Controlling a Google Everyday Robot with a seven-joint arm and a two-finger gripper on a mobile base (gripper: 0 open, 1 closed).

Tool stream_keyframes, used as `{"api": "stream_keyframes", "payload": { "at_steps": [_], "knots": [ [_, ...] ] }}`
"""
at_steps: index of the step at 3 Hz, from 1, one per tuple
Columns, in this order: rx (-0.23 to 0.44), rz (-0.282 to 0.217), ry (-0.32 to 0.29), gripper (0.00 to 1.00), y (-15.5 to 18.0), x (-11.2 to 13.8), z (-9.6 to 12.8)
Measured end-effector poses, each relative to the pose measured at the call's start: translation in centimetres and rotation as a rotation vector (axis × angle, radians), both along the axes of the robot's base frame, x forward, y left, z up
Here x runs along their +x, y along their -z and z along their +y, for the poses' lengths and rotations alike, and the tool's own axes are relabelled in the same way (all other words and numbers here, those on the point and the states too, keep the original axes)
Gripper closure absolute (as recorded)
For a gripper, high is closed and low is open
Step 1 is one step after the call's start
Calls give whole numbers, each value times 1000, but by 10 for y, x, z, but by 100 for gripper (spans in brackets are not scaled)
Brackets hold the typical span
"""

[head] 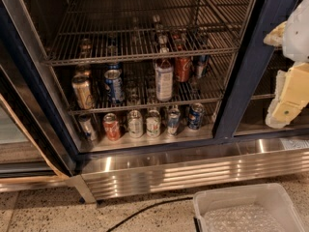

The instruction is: Pick coke can from middle shelf of fridge

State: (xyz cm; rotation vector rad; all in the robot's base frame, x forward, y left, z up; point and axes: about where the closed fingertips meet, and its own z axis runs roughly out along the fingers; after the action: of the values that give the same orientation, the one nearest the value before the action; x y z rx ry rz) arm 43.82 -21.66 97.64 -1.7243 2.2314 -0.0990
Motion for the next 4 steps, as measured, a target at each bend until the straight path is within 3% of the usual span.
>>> {"api": "stream_keyframes", "payload": {
  "at_steps": [1, 2, 4],
  "knots": [
    [0, 0, 0, 0, 0, 0, 0],
    [25, -11, -3, 0, 12, -1, 28],
    [92, -79, -45, 0, 67, 11, 136]
  ]
}}
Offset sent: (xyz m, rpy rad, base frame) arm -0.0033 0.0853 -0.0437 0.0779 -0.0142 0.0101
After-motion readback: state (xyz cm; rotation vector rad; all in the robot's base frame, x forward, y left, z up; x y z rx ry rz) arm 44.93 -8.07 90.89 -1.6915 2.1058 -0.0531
